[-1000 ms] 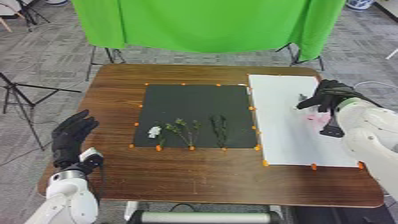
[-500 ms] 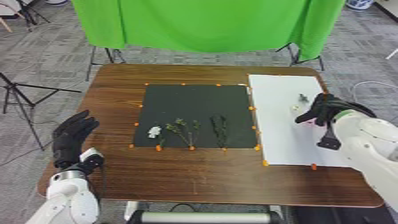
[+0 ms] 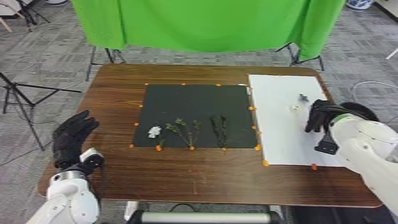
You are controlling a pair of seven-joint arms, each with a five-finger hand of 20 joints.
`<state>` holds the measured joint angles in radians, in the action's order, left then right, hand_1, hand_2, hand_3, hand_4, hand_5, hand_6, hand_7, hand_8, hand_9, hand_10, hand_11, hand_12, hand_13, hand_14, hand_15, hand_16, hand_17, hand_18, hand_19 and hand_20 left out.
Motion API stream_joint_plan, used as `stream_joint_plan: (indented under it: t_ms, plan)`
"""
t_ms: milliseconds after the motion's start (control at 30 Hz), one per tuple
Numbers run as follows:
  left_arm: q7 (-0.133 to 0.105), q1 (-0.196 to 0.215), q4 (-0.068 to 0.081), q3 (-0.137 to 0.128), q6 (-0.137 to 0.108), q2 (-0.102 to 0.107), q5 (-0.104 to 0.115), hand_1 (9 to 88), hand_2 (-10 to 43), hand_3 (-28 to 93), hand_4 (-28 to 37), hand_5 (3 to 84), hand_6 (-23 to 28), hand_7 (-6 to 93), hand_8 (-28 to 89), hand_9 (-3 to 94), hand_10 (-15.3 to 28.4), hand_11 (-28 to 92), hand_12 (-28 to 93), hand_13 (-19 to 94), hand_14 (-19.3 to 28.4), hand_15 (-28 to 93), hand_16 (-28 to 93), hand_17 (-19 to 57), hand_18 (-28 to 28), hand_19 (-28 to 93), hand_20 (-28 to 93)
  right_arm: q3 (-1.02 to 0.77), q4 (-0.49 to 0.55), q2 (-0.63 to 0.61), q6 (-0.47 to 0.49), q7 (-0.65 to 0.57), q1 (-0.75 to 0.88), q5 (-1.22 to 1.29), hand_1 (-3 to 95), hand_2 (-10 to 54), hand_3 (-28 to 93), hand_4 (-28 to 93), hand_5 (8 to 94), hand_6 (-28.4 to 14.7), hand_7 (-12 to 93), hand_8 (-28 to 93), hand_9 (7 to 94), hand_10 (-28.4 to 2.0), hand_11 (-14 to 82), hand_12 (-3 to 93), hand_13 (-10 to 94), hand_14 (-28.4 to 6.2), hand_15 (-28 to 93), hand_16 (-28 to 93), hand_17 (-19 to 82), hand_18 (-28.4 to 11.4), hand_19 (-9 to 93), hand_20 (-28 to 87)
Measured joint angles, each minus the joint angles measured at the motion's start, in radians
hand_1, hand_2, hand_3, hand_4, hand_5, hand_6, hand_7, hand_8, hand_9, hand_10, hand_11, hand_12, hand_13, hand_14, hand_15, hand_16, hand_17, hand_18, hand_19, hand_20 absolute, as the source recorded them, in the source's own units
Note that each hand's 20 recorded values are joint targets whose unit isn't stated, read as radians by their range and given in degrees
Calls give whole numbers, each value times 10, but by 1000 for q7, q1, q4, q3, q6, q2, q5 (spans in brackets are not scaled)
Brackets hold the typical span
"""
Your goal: Arrange flowers
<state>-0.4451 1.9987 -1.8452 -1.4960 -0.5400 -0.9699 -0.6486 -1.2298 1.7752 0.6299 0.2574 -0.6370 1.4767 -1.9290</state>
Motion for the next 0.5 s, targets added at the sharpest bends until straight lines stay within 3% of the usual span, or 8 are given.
stream_joint_plan:
  t_ms: [167,333,500]
  plan:
    - [-1,3,0,-2,0,-2,1,418,109,701,-111,534,26,211,-28,552,138,258,103,473,165,299,-42,143,119,219,204,1,8,-1,-80,9,23,7,634,-95,605,-160,773,-13,223,104,935,-84,91,375,937,-3,620,243,674,-127,932,524]
    - [-2,12,-5,-10,-1,-2,5,415,108,703,-108,534,26,209,-32,552,138,258,103,472,165,300,-41,143,119,219,204,-27,74,-8,-90,26,41,10,634,-95,606,-158,774,-14,224,106,936,-82,88,376,937,-3,623,241,676,-124,932,526]
    - [-3,20,-8,-21,-1,4,6,412,98,704,-108,533,25,210,-36,551,138,257,103,469,166,301,-41,142,119,219,204,67,136,-37,-114,54,-73,10,634,-95,608,-156,775,-12,223,107,937,-81,84,379,937,-2,623,240,677,-124,932,529]
